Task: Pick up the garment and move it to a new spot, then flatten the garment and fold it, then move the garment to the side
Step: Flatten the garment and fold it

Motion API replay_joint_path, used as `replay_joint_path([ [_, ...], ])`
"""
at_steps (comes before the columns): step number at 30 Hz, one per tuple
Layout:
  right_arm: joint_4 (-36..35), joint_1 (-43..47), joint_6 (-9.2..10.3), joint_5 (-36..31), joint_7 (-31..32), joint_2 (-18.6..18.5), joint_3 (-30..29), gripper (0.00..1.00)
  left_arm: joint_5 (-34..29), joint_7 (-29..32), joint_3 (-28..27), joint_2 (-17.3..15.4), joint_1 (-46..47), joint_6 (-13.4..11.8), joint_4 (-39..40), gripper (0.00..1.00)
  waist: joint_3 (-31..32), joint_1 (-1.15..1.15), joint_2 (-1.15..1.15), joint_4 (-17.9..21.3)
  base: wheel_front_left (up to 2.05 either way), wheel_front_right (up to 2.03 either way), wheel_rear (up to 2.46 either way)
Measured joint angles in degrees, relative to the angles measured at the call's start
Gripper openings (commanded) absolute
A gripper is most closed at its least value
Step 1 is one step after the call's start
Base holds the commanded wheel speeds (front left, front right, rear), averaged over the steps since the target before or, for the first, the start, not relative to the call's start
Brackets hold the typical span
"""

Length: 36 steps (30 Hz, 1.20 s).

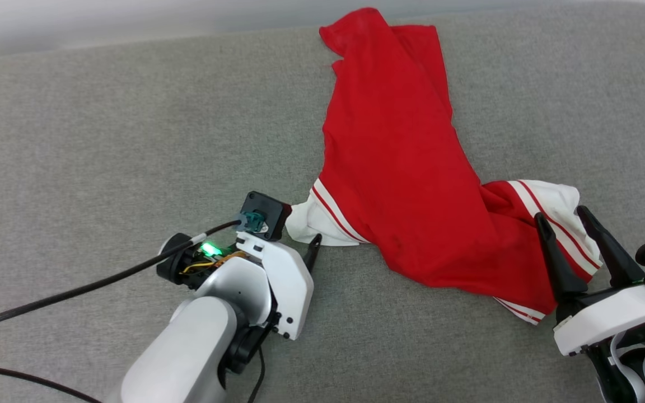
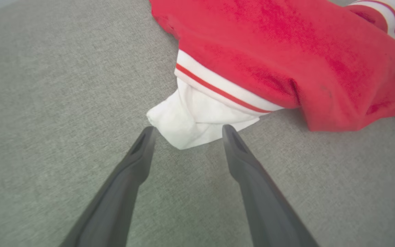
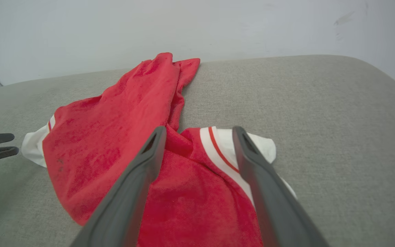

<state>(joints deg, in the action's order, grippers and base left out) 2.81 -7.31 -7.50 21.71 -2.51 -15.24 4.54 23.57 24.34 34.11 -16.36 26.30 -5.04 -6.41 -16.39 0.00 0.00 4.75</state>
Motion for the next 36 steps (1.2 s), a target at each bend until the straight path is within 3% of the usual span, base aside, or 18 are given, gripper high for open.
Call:
replay_joint_path([
  [9,1.4,-1.2,0.00,0.5,-1.6,0.0,0.7,1.00,0.9,-0.3,-0.3,2.4,2.4,-0.8,-6.8,1.00,-3.4,0.00,0.00,1.7,0.00,0.00,0.00],
  [10,1.6,-1.4,0.00,0.5,-1.7,0.0,0.8,1.00,1.2,-0.2,-0.1,2.6,2.6,-0.5,-7.7,0.35,-3.6,0.00,0.00,1.9,0.00,0.00,0.00],
  [11,1.9,-1.6,0.00,0.6,-1.8,0.0,0.9,1.00,1.6,0.2,0.1,2.8,2.8,0.0,-8.4,0.00,-3.7,0.00,0.00,2.0,0.00,0.00,0.00],
  [18,3.7,-2.0,0.00,0.8,-2.5,0.1,1.2,1.00,2.3,-3.8,0.7,2.8,1.7,1.8,-9.6,0.00,-2.8,0.00,0.00,2.0,0.00,0.00,0.00],
  [23,4.7,-1.1,0.00,0.6,-2.6,0.2,1.0,1.00,4.0,-5.3,1.4,0.5,-3.1,4.3,-4.2,0.00,0.1,0.00,0.00,1.0,0.00,0.00,0.00],
  [29,5.3,0.7,0.00,0.2,-2.2,0.9,0.9,1.00,4.7,-1.9,1.0,-7.5,-10.6,4.5,8.9,0.00,4.6,0.00,0.00,-1.0,0.00,0.00,0.00],
  [36,5.2,1.9,0.00,-0.3,-1.5,2.1,0.7,1.00,6.3,2.8,-2.9,-16.3,-19.7,-0.2,24.7,0.00,8.6,0.00,0.00,-3.8,0.00,0.00,0.00],
])
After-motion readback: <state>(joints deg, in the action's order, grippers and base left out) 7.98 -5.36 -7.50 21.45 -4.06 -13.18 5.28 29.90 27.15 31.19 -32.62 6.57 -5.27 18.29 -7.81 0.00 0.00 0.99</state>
